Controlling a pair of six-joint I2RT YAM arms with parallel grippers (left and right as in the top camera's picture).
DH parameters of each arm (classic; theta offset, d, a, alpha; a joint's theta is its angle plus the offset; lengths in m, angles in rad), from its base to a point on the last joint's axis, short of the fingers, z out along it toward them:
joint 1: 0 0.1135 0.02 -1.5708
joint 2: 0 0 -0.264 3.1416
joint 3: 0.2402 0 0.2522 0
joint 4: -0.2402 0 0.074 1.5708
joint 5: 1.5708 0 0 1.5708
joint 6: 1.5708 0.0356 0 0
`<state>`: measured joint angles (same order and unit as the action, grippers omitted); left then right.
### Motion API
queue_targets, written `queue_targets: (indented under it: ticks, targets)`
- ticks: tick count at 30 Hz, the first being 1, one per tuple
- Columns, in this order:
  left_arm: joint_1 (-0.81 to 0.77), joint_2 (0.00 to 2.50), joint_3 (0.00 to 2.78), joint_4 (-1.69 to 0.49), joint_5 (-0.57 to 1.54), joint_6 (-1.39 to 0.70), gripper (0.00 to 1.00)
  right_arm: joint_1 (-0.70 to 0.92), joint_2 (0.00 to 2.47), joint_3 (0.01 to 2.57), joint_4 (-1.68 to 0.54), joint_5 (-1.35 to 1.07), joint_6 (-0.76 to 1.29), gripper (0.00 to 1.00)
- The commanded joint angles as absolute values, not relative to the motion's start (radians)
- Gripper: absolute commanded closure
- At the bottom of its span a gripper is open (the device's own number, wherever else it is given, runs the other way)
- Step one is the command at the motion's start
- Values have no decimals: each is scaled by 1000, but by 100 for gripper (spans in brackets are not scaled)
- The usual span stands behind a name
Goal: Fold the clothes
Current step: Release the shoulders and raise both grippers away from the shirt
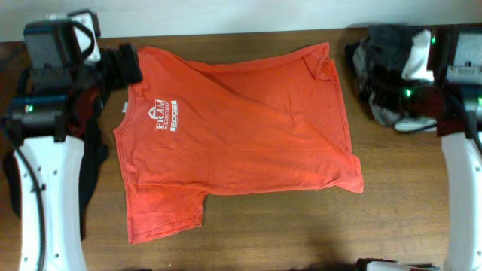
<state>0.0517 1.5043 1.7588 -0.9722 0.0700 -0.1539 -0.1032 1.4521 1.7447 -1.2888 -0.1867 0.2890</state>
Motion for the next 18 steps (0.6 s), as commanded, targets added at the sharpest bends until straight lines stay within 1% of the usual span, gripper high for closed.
queue_targets:
  ticks: [1,6,11,18]
  targets:
    - [48,1503,1752,-1067,90,-142,1,-102,1465,1742,-1391,-84,332,3]
    - [48,1501,1752,-1219,89,-171,1,-101,1463,1742,-1512,-50,377,4]
    - [48,1501,1751,-1393,89,-254,1,-101,1463,1736,-1594,-21,435,2]
    - [48,1500,1691,-1490,81,-336,1,-99,1463,1647,-1646,-22,545,3]
